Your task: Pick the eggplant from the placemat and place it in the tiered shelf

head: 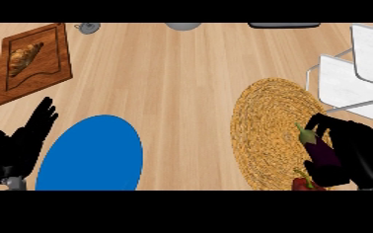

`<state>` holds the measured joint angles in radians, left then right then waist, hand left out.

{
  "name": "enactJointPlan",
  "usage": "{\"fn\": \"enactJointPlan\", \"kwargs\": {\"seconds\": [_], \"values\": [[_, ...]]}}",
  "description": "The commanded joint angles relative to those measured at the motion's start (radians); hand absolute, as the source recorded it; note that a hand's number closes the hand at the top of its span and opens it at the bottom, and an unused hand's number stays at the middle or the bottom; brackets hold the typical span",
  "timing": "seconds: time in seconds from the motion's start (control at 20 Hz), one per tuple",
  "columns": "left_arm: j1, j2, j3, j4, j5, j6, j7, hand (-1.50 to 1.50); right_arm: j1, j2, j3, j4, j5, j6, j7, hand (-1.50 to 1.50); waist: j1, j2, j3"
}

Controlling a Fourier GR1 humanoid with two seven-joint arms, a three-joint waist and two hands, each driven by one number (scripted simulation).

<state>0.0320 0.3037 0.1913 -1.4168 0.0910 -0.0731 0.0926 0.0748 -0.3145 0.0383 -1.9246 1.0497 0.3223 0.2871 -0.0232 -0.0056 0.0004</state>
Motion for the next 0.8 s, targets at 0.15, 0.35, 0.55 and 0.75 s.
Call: {"fn": "enactJointPlan", "kwargs": {"seconds": [0.15,0.35,0.55,0.75], "values": [[0.023,0.016,0.015,-0.025,0.002,-0.009,0.021,0.0,0.184,-0.008,-0.219,-0.391,-0.283,0.125,-0.027,1.5,-0.006,-0.003,-0.001],[0.023,0.024,0.017,-0.076,0.01,-0.011,0.057,0.0,0.143,0.032,-0.425,-0.453,-0.553,0.219,0.033,1.5,-0.004,-0.005,0.0],[0.045,-0.015,-0.006,-0.074,-0.015,0.011,0.026,0.0,0.073,0.061,-0.549,-0.548,-0.753,0.282,0.189,1.5,0.001,-0.003,-0.002],[0.017,0.009,0.013,-0.039,0.001,-0.018,0.032,0.0,0.004,-0.024,-0.726,-0.539,-0.931,0.313,0.236,1.5,0.0,-0.002,-0.002]]}}
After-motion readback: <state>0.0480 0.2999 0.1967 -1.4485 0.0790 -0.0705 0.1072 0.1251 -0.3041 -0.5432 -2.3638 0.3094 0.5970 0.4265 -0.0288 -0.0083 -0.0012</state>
